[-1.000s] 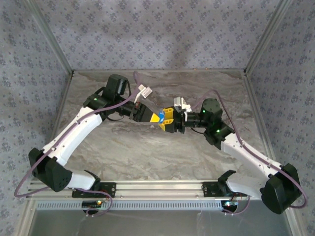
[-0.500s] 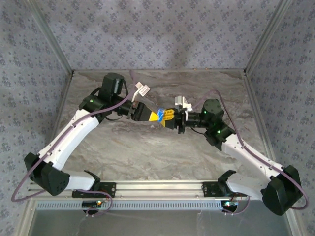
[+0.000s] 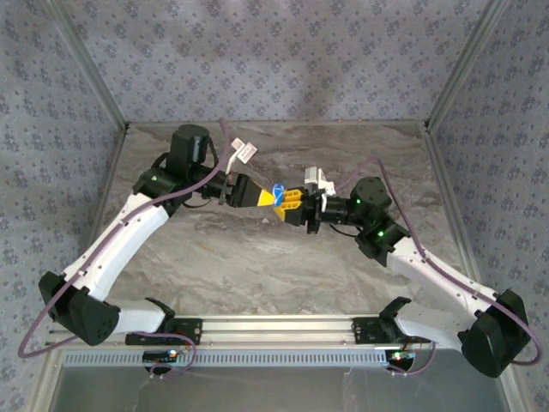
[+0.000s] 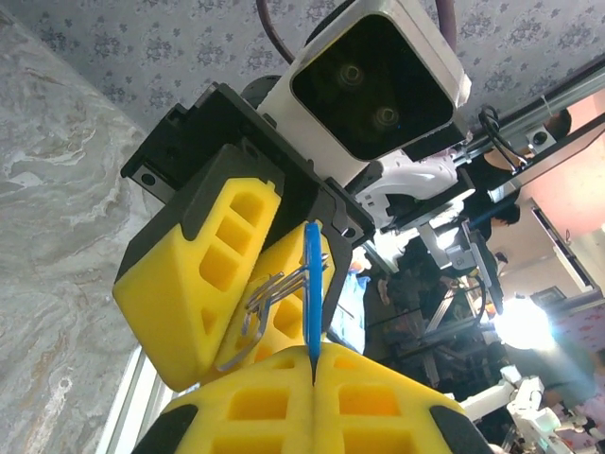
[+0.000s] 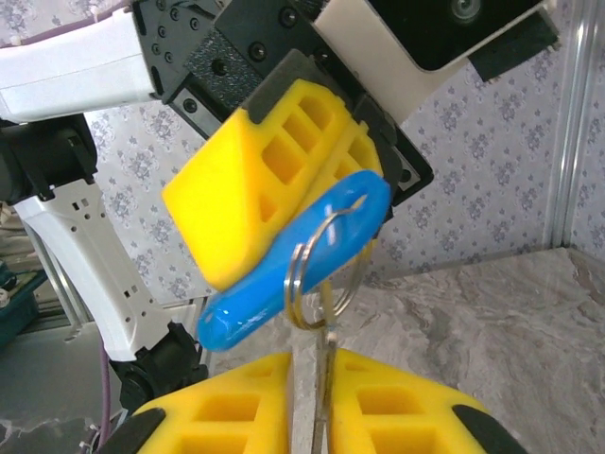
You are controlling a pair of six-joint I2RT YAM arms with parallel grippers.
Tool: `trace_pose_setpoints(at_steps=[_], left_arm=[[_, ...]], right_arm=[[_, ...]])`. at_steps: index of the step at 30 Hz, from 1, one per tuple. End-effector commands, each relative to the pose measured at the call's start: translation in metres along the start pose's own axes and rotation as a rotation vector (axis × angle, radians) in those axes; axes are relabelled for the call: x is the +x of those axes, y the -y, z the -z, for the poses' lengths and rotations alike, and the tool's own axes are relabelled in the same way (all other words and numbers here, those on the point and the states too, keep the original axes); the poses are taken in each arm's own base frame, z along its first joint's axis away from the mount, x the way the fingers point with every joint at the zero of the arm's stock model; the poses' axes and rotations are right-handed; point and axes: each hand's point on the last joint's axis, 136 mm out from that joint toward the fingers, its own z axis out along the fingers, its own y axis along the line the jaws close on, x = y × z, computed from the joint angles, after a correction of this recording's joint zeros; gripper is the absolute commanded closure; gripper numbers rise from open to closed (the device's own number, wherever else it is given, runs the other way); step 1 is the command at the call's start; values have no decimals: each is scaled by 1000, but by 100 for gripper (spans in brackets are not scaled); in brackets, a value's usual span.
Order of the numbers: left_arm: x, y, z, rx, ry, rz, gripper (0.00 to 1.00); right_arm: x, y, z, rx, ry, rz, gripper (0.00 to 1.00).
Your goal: Remove the keys from the keyring
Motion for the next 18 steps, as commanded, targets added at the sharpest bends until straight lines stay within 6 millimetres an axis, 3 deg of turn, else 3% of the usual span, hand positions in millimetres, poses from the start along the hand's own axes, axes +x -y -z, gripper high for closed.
trace_pose_setpoints(at_steps=[1,12,18], left_arm=[[-3,14,5,11,28,-58,100],[-2,17,6,10,39,-64,100],[-4,18,7,1,51,-73,100]], right_arm=[[-14,-1,-5,2,50,26,81],[-27,4,-6,51,119,32,82],[-28,4,-6,51,120,30,96]])
